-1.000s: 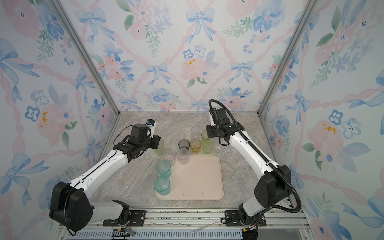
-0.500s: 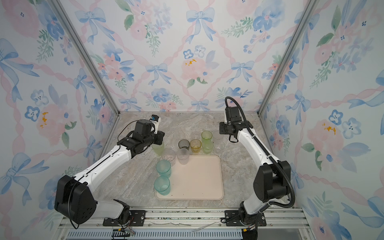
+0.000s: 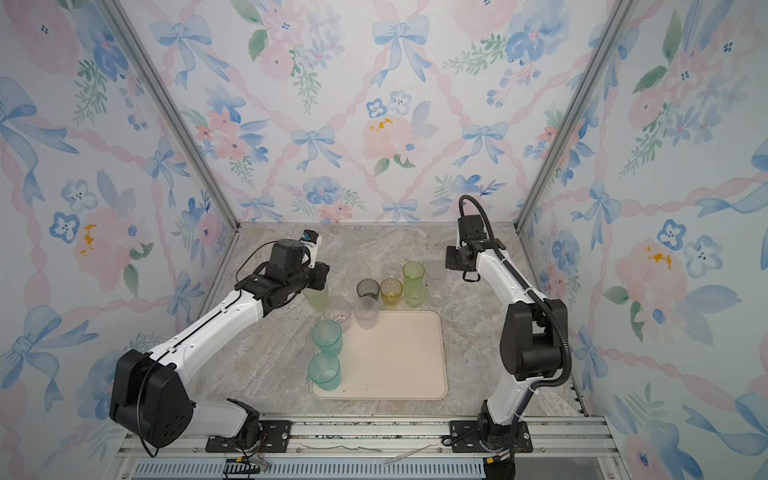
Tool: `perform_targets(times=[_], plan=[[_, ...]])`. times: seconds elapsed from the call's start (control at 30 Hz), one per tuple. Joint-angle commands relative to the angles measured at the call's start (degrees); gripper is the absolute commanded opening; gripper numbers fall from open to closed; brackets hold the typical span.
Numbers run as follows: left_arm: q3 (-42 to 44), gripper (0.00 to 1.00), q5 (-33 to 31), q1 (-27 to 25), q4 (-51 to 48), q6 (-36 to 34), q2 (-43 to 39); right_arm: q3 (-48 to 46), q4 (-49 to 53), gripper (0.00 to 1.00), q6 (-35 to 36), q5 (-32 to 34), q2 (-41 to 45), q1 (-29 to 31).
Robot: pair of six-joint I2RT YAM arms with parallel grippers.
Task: Place the glasses into the tray
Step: 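Lower the right gripper onto the frosted cup rim and close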
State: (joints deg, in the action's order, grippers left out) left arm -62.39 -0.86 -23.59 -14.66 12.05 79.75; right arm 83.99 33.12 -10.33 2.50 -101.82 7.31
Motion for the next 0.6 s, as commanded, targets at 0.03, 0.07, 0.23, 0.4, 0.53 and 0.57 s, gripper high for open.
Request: perform_targets(times=[0.03, 0.07, 0.23, 0.4, 0.53, 0.57], plan=[[0.9, 0.28, -0.6, -0.4, 0.6, -0.3, 0.4, 2.1, 0.1, 0.28, -0.8, -1.9, -3.0, -0.1], [1.0, 0.28, -0.7, -0.4, 0.7, -0.4, 0.4, 2.6, 0.3, 0.28, -0.8, -2.2, -3.7, -0.1], [1.2, 0.29, -1.0, -0.4, 0.7, -0.5, 0.5, 4.0, 0.3, 0.28, -1.3, -4.0, -6.4, -0.1], [1.0, 0.28, -1.1, -0.4, 0.6, -0.8, 0.8, 5.0, -0.2, 0.25, -1.6, -4.8, -8.4, -0.1], [0.9, 0.28, -1.3, -0.4, 0.6, -1.1, 0.8, 5.9, 0.0, 0.24, -1.5, -4.8, -10.0, -0.1], [1.0, 0.28, -1.3, -0.4, 0.6, -1.1, 0.8, 6.1, 0.1, 0.24, -1.6, -4.9, -10.3, -0.1]])
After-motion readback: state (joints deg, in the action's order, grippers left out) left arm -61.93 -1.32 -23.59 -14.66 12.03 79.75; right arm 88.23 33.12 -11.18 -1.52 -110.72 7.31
